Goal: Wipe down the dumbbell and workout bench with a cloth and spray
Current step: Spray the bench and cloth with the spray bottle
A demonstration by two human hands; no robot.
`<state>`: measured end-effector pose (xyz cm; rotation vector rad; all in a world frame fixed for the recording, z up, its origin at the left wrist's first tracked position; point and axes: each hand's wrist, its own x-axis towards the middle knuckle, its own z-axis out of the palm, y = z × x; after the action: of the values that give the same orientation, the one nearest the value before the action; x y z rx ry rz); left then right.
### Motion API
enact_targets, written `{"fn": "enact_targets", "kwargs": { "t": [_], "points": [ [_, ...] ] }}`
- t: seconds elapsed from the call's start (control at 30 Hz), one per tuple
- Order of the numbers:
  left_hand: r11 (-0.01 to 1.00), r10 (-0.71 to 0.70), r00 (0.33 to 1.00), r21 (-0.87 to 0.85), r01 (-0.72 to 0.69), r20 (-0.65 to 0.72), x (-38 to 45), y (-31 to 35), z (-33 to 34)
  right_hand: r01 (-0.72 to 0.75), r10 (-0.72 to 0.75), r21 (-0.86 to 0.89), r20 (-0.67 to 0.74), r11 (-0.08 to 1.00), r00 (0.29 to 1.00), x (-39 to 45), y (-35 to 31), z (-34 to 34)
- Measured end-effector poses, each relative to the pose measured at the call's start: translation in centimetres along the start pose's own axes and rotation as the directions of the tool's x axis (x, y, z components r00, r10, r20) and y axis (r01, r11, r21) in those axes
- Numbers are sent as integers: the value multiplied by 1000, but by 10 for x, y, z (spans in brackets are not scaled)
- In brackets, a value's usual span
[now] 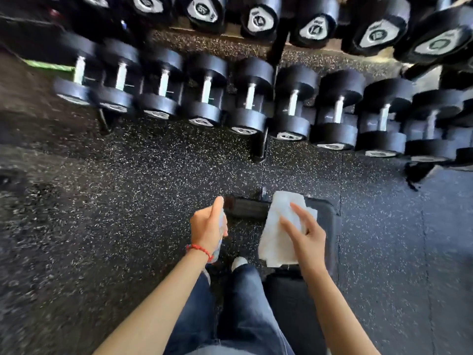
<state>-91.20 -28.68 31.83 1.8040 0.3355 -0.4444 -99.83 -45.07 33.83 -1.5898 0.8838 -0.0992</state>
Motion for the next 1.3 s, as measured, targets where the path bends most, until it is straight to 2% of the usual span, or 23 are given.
{"fn": "enact_targets", "kwargs": {
  "t": [0.17, 0.23, 0.4, 0.5, 0.73, 0.8, 0.9, 1.03, 1.3],
  "points": [
    [998, -68, 974, -14, 67, -218, 25, -6, -64, 57, -43, -68, 185, 996, 982, 16, -34, 69],
    [994, -101, 953, -71, 84, -286, 35, -7, -92, 80, -56, -85, 249, 993, 967, 19, -47, 103],
    [975, -159, 922, -206, 89, -353, 56, -2, -169, 160, -99, -134, 376, 978, 921, 18, -78, 199],
    [974, -175, 863, -212, 82, -473, 73, -2, -223, 175, -92, -147, 453, 973, 887, 10, -98, 261],
    [955, -249, 733, -285, 79, -633, 114, -13, -351, 248, -88, -183, 609, 951, 788, -7, -135, 402],
    [945, -283, 704, -315, 89, -652, 122, -15, -379, 307, -109, -193, 658, 932, 745, -11, -146, 434],
    [914, -346, 694, -392, 99, -631, 136, -17, -406, 340, -96, -198, 725, 919, 682, -11, -160, 475],
    [868, -420, 652, -489, 86, -632, 167, -23, -429, 373, -86, -210, 764, 904, 639, 7, -176, 527],
    [877, -433, 589, -469, 101, -683, 268, 25, -481, 434, -86, -196, 831, 880, 549, 82, -237, 643]
  ]
}}
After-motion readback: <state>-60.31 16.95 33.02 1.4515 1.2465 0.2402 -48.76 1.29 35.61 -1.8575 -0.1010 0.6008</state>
